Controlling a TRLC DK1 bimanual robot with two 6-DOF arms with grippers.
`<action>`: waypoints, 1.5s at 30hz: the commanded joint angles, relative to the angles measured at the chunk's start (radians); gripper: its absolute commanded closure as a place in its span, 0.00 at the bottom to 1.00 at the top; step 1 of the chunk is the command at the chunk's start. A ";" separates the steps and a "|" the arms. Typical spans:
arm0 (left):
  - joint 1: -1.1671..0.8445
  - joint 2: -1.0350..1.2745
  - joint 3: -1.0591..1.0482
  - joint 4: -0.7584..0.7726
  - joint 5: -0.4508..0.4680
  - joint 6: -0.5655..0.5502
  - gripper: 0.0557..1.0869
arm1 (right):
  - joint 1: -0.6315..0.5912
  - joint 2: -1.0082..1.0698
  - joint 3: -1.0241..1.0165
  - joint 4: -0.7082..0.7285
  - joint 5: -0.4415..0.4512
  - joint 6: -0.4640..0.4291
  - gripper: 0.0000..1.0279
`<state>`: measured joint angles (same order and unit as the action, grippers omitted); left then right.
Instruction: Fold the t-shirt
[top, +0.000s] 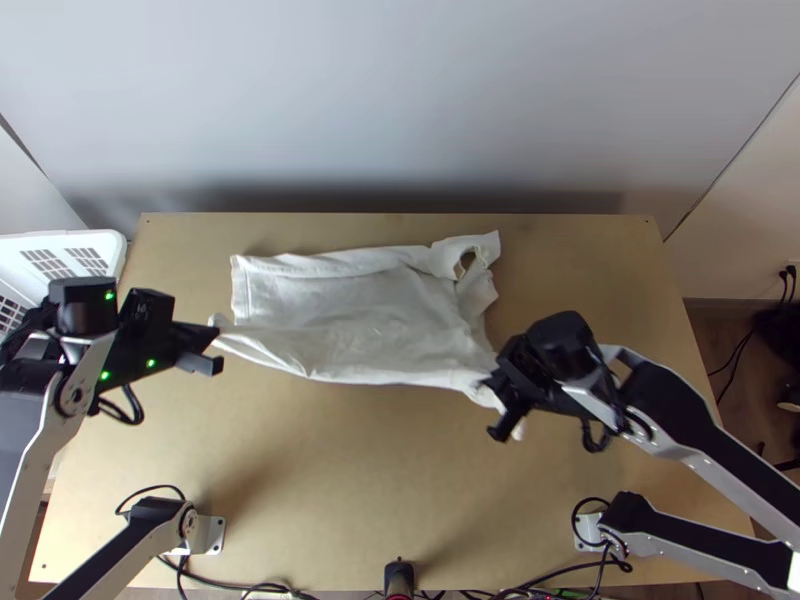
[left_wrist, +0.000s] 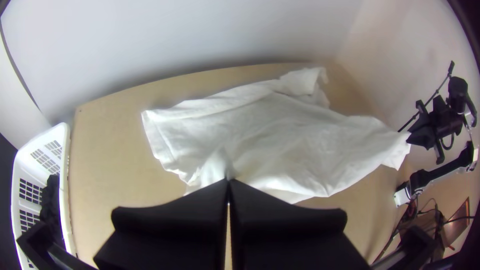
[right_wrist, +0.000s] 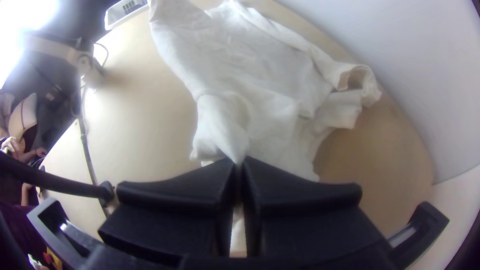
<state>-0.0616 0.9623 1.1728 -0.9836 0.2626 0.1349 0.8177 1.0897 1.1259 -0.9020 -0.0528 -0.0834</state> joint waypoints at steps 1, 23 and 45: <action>-0.043 -0.083 0.016 -0.119 0.004 0.002 0.97 | 0.060 -0.077 0.043 -0.189 -0.021 -0.009 0.97; -0.066 0.199 -0.298 0.319 -0.126 0.005 0.97 | 0.034 0.236 -0.117 0.110 -0.093 -0.128 0.97; 0.054 0.101 -0.397 0.112 -0.166 0.085 0.23 | -0.088 0.257 -0.216 0.252 -0.088 -0.110 0.97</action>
<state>-0.0807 1.0969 0.8051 -0.8158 0.0998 0.1753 0.7395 1.3670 0.9253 -0.6575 -0.1429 -0.2169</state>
